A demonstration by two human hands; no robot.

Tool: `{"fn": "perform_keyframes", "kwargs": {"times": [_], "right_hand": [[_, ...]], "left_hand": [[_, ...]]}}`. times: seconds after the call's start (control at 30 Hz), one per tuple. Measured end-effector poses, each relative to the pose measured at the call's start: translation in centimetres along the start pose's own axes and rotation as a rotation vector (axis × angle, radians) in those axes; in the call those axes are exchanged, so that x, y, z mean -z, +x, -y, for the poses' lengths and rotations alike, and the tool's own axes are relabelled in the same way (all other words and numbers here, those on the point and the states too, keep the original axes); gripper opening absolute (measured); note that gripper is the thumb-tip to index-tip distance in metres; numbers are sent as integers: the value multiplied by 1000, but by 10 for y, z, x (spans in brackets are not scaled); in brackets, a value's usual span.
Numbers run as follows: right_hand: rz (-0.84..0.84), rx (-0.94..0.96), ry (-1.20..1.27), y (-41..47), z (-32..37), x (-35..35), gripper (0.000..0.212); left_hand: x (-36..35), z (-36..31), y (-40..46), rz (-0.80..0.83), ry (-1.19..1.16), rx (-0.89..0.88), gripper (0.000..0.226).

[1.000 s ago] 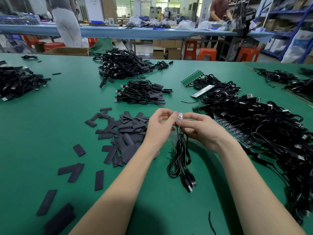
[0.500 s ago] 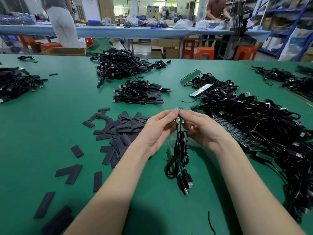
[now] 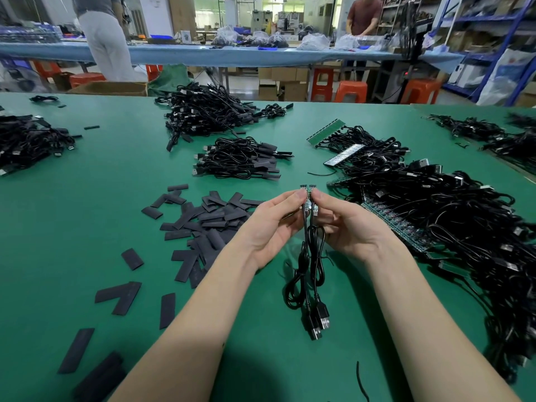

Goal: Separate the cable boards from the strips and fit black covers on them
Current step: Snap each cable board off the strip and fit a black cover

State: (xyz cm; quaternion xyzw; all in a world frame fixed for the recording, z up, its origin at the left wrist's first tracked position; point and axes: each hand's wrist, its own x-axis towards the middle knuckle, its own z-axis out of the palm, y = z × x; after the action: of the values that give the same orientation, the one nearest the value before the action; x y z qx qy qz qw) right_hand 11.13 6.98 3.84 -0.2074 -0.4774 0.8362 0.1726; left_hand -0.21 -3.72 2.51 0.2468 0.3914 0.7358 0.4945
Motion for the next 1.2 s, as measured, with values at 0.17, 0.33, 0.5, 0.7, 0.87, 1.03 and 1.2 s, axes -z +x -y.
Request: {"fn": "perform_keyframes", "kwargs": {"times": [0.17,0.33,0.5,0.7,0.87,1.03,1.2], "right_hand": [[28,-16,80,-6,1,-2,20],[59,68,-74,-15,17,7,19],[88,110,-157,-24,31,16,22],[27,100,-225,-18,27,4,21],[-101,91,-168,-11,22,4,25],[-84,96,-72,-11,24,5,26],[-140,98,-48,-9,21,1,20]], "left_hand": [[-2,-2,-2,83,-47,14,22],[-7,6,2,-55,53,-22,16],[-17,23,1,-135,696,-136,16],[-17,26,-3,-169,1187,-366,25],[-8,25,-3,-93,1193,-301,25],[-3,25,1,-102,1388,-479,15],[-16,25,1,-298,916,-412,12]]}}
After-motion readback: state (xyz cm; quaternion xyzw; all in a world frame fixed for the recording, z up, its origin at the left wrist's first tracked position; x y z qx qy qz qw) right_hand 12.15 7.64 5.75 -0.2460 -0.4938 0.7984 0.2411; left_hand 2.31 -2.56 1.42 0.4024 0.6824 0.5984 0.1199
